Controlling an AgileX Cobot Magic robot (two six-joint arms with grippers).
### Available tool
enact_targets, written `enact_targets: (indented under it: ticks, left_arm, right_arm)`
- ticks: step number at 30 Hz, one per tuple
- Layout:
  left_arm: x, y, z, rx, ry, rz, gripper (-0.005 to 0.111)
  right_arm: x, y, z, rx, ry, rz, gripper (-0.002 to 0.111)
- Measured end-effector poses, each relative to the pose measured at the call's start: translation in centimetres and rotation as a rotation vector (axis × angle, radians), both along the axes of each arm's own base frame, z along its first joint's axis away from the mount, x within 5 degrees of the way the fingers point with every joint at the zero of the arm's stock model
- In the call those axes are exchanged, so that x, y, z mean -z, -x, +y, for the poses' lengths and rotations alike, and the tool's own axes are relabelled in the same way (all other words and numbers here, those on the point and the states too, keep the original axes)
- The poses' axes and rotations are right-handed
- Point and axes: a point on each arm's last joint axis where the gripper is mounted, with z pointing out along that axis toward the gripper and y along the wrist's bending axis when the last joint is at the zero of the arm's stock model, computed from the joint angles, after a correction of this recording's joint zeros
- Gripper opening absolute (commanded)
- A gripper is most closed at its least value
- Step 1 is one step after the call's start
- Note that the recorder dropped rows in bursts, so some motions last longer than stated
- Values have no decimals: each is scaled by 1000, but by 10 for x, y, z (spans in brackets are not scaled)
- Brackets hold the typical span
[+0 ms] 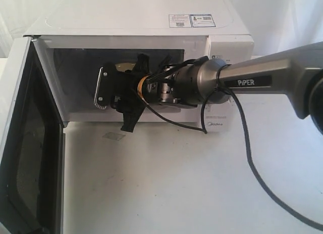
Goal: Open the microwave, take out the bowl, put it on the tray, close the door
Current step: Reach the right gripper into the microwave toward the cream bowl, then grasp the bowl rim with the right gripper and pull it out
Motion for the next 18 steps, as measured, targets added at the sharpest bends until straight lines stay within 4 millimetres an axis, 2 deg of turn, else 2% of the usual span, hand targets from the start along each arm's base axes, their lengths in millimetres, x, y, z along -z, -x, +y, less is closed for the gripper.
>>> enact_targets:
  ticks: [5,8,12,13,15,17,18]
  left_arm:
    - [0,0,0,0,0,0,0]
    - [0,0,0,0,0,0,0]
    - [0,0,0,0,0,0,0]
    - [0,0,0,0,0,0,0]
    - [0,0,0,0,0,0,0]
    - [0,0,0,0,0,0,0]
    - [0,0,0,0,0,0,0]
  right_arm:
    - [2,-7,0,15,-25,3,49]
    - [7,-13,0,21,-27,5,45]
    - [14,-15,-1,28,-20,18,27]
    - [16,-15,-1,30,-19,21,14]
    - [16,-16,-2,40,-9,24,0]
    - [13,-16,-6,81,16,31,0]
    - [5,-15,-8,109,12,32,0]
